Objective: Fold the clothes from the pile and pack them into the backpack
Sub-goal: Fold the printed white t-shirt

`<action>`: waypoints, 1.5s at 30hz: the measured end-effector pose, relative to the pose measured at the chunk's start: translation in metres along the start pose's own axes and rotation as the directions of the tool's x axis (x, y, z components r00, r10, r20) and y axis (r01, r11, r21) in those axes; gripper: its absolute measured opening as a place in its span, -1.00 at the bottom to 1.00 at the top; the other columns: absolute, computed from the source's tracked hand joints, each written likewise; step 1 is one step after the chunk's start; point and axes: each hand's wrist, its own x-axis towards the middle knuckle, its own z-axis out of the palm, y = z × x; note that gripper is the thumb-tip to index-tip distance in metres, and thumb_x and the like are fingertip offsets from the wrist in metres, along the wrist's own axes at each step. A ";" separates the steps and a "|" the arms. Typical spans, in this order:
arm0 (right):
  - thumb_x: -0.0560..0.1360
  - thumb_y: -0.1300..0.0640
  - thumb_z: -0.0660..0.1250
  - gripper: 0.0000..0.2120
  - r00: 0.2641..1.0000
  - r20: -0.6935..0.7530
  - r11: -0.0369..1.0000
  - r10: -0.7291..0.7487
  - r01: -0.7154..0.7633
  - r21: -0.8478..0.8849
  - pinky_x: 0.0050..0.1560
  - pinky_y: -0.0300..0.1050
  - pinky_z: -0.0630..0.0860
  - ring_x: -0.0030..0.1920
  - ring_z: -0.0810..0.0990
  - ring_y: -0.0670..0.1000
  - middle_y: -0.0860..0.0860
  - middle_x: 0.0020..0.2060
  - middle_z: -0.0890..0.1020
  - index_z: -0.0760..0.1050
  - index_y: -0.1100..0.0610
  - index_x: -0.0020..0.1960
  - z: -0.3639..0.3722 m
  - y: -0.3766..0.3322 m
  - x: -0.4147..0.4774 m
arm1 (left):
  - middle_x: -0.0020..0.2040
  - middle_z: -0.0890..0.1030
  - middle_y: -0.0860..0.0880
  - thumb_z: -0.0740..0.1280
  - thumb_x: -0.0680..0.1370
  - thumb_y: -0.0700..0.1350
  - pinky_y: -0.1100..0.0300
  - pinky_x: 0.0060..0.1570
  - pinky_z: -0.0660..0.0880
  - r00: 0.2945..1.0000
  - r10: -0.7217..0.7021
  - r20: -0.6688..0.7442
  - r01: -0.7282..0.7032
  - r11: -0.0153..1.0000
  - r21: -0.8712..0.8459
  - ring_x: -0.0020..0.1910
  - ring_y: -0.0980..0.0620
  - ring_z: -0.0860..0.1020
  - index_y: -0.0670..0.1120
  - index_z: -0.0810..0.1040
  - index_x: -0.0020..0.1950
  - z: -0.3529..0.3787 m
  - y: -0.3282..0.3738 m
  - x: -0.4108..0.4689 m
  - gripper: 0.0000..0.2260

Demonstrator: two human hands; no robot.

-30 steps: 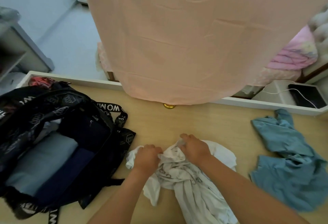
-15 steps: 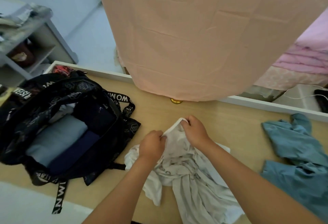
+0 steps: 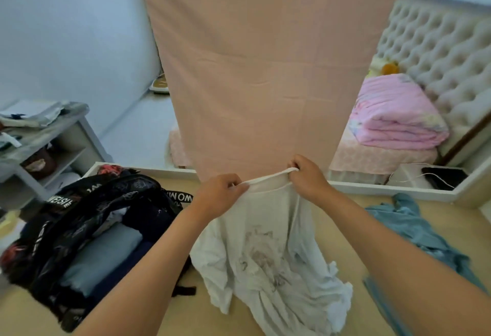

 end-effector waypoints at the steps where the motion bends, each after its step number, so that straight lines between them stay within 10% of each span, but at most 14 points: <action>1: 0.29 0.23 0.14 -0.89 1.000 -0.013 1.000 -0.021 0.021 0.015 -0.22 -0.02 0.29 -0.23 0.41 0.07 0.02 -0.29 0.46 0.26 0.04 -0.29 -0.005 -0.014 -0.005 | -0.38 0.45 0.08 0.29 0.59 0.08 0.18 -0.34 0.31 1.000 0.023 -0.005 -0.023 1.000 -0.001 -0.37 0.10 0.41 0.01 0.47 -0.27 -0.010 0.008 -0.004 -0.73; 15: 0.53 0.28 0.13 -0.69 0.989 -0.083 0.983 -0.121 0.108 -0.150 -0.32 -0.13 0.24 -0.30 0.36 -0.03 -0.05 -0.37 0.43 0.31 0.06 -0.36 -0.082 -0.157 -0.115 | -0.24 0.47 -0.01 0.14 0.66 0.00 0.09 -0.28 0.32 0.885 0.361 -0.293 -0.201 0.865 0.460 -0.24 -0.10 0.46 -0.06 0.38 0.02 -0.165 0.036 -0.101 -0.85; 20: 0.61 0.21 0.08 -0.70 0.971 -0.174 0.980 -0.165 0.140 -0.143 -0.26 -0.16 0.28 -0.25 0.40 -0.06 -0.04 -0.28 0.48 0.36 0.07 -0.29 -0.098 -0.204 -0.149 | -0.13 0.57 -0.10 0.17 0.64 -0.15 0.13 -0.28 0.33 0.875 0.245 -0.417 -0.165 0.962 0.220 -0.15 -0.09 0.53 -0.14 0.53 -0.03 -0.194 0.044 -0.122 -0.83; 24: 0.63 0.11 0.01 -0.67 0.949 -0.258 0.952 -0.182 0.105 -0.287 0.09 0.00 0.41 0.05 0.50 0.08 0.05 0.00 0.57 0.53 0.19 -0.01 -0.109 -0.226 -0.165 | -0.12 0.59 -0.17 0.11 0.63 -0.18 0.00 -0.17 0.54 0.950 -0.187 -0.252 0.156 0.978 -0.138 -0.13 -0.19 0.61 -0.19 0.50 0.01 -0.190 0.046 -0.151 -0.81; 28: 0.62 0.10 0.04 -0.65 0.946 -0.262 0.955 -0.192 0.118 -0.273 0.10 0.06 0.43 0.05 0.53 0.18 0.15 0.00 0.60 0.51 0.30 0.02 -0.096 -0.242 -0.179 | -0.13 0.55 -0.20 0.11 0.58 -0.29 -0.12 -0.08 0.59 0.912 -0.407 -0.057 0.091 0.336 -0.938 -0.19 -0.19 0.56 -0.19 0.53 0.02 -0.175 0.059 -0.174 -0.80; 30: 0.62 0.11 0.08 -0.67 0.946 -0.262 0.967 -0.191 0.135 -0.218 0.02 0.05 0.43 0.00 0.52 0.19 0.18 -0.04 0.58 0.50 0.34 -0.02 -0.085 -0.248 -0.181 | -0.04 0.58 -0.19 0.12 0.56 -0.25 -0.14 0.03 0.58 0.909 -0.413 -0.065 0.074 0.311 -0.948 -0.07 -0.21 0.57 -0.18 0.56 0.07 -0.172 0.063 -0.173 -0.76; 33: 0.58 0.04 0.22 -0.74 0.937 -0.321 0.991 -0.134 0.133 -0.028 -0.20 -0.02 0.29 -0.20 0.40 0.09 0.07 -0.25 0.45 0.39 0.16 -0.21 -0.081 -0.249 -0.184 | 0.18 0.58 -0.14 0.11 0.59 0.00 -0.04 0.14 0.51 0.936 -0.298 -0.184 0.076 0.686 -0.724 0.13 -0.22 0.56 -0.14 0.52 0.31 -0.184 0.068 -0.174 -0.61; 36: 0.53 0.00 0.36 -0.71 0.936 -0.346 0.957 -0.065 0.157 0.244 -0.25 -0.06 0.31 -0.26 0.43 0.04 0.02 -0.30 0.48 0.41 0.12 -0.28 -0.090 -0.245 -0.191 | 0.26 0.54 -0.11 0.01 0.66 0.16 0.05 0.16 0.38 0.951 0.021 -0.310 -0.044 0.997 -0.066 0.23 -0.15 0.50 -0.11 0.51 0.32 -0.216 0.082 -0.194 -0.53; 39: 0.41 -0.17 0.48 -0.67 0.966 -0.235 0.960 -0.107 0.162 0.230 -0.22 -0.11 0.46 -0.24 0.58 -0.01 -0.03 -0.28 0.62 0.56 0.10 -0.22 -0.096 -0.238 -0.198 | 0.00 0.59 0.01 0.23 0.54 0.32 0.14 -0.11 0.41 0.964 0.224 -0.141 -0.187 0.954 0.235 -0.01 0.01 0.56 -0.01 0.54 0.03 -0.254 0.092 -0.205 -0.59; 42: 0.34 -0.28 0.48 -0.57 0.980 -0.140 0.982 -0.140 0.155 0.106 -0.21 -0.15 0.40 -0.26 0.51 -0.07 -0.06 -0.28 0.53 0.48 0.07 -0.22 -0.103 -0.234 -0.205 | 0.08 0.49 0.13 0.46 0.37 0.31 0.13 0.06 0.45 0.979 0.186 0.085 -0.204 0.925 0.321 0.05 0.10 0.50 0.08 0.45 0.15 -0.285 0.092 -0.210 -0.51; 45: 0.50 0.06 0.37 -0.81 0.994 -0.033 0.988 -0.104 0.107 0.114 -0.17 -0.13 0.34 -0.19 0.42 -0.02 0.04 -0.19 0.46 0.40 0.13 -0.13 -0.114 -0.229 -0.212 | 0.07 0.52 0.07 0.49 0.45 0.04 0.17 -0.01 0.40 0.973 0.229 -0.002 -0.200 0.854 0.480 0.00 0.07 0.49 0.10 0.44 0.09 -0.303 0.082 -0.204 -0.70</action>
